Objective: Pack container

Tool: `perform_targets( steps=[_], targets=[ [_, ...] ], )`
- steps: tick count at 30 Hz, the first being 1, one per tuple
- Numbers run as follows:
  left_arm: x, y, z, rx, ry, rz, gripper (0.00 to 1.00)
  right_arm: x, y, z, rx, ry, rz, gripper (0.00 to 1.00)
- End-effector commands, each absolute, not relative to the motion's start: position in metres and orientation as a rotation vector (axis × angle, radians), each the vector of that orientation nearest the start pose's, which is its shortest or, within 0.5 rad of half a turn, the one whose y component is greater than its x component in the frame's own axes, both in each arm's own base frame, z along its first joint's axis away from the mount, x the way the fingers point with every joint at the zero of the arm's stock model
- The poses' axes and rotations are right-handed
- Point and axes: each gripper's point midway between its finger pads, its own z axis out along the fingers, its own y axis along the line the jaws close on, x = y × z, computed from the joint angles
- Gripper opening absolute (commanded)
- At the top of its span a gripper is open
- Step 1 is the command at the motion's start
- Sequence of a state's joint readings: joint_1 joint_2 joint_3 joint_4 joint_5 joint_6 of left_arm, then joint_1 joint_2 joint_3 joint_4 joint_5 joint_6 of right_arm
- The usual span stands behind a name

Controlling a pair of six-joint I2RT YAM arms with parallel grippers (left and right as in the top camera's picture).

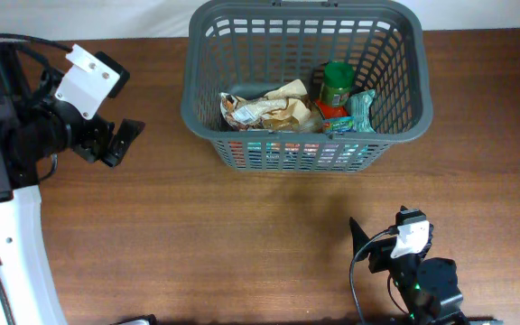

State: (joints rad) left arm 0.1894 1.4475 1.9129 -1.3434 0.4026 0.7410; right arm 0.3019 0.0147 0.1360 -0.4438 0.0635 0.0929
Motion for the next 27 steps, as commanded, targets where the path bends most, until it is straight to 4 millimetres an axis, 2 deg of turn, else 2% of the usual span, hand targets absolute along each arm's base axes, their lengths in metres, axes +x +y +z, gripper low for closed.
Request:
perform_targets(
  steps=[1, 24, 27],
  targets=[
    [0.334, -0.003, 0.358, 0.819, 2.217, -0.041, 0.99, 0.219, 0.054, 0.128, -0.153, 1.885, 0.19, 0.99],
    [0.334, -0.003, 0.358, 0.821, 2.218, -0.038, 0.99, 0.219, 0.054, 0.128, -0.153, 1.885, 0.19, 0.99],
    [0.331, 0.016, 0.35, 0.777, 2.3, 0.075, 0.99, 0.219, 0.054, 0.128, -0.153, 1.885, 0.19, 0.99]
  ],
)
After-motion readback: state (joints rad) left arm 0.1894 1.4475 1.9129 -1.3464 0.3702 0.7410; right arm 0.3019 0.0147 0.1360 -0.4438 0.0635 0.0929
